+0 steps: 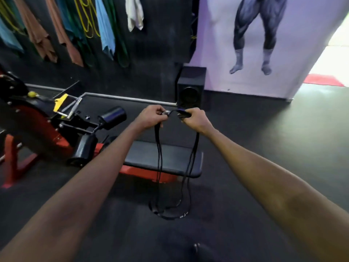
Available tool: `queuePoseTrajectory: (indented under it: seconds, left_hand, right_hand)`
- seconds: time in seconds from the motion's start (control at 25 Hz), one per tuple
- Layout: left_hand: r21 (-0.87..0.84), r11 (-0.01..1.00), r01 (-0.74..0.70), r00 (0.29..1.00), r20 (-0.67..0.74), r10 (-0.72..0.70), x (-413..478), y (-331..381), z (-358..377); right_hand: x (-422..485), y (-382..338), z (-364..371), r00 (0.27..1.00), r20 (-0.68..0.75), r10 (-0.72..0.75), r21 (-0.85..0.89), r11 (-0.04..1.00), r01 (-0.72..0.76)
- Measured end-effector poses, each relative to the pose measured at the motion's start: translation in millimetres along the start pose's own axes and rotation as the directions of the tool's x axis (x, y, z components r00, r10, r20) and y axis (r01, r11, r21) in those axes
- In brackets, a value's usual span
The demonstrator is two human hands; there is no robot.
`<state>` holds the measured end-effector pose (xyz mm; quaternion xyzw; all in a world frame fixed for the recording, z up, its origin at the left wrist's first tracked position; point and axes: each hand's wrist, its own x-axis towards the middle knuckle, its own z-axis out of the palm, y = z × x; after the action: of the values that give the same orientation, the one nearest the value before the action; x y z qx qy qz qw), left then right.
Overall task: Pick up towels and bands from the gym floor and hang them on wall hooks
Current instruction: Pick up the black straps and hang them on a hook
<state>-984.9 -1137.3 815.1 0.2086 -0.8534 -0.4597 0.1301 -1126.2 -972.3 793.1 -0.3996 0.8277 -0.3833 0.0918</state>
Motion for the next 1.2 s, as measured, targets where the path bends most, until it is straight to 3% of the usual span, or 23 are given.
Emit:
queuePoseTrajectory:
  seconds: [0.24,0.44,0.6,0.72,0.84,1.2]
  left_hand:
    - [0.019,0.994,-0.109,0.994,-0.006,0.109,51,69,78]
    - [0.008,0.992,-0.125,0.989,-0.076,0.125,106,110,132]
    - [-0.25,0.967,-0.043,0.995,-0.095,0.02,148,150,168]
    - [-0.458,0.888,0.048,0.999,0.026,-0.041,188,160,179]
    - [-0.559,0.825,0.087,0.994,0.106,-0.033,241,156,179]
    - [-0.53,0.848,-0.012,0.989,-0.13,-0.068,428,148,145]
  right_hand:
    - [2,52,-99,0.997,-0.074,0.007,0.027,1.0,-0.005]
    - [33,115,-178,0.999,0.036,-0.016,0.048,0.999,0.014]
    - [73,151,-226,0.973,0.219,-0.068,0.254,0.967,0.01]
    - [107,166,-245,0.981,0.177,-0.085,0.374,0.927,0.013]
    - [159,182,-256,0.988,0.127,-0.085,0.446,0.895,0.019]
    - [361,203,-271,0.982,0.131,-0.139,0.447,0.892,0.066]
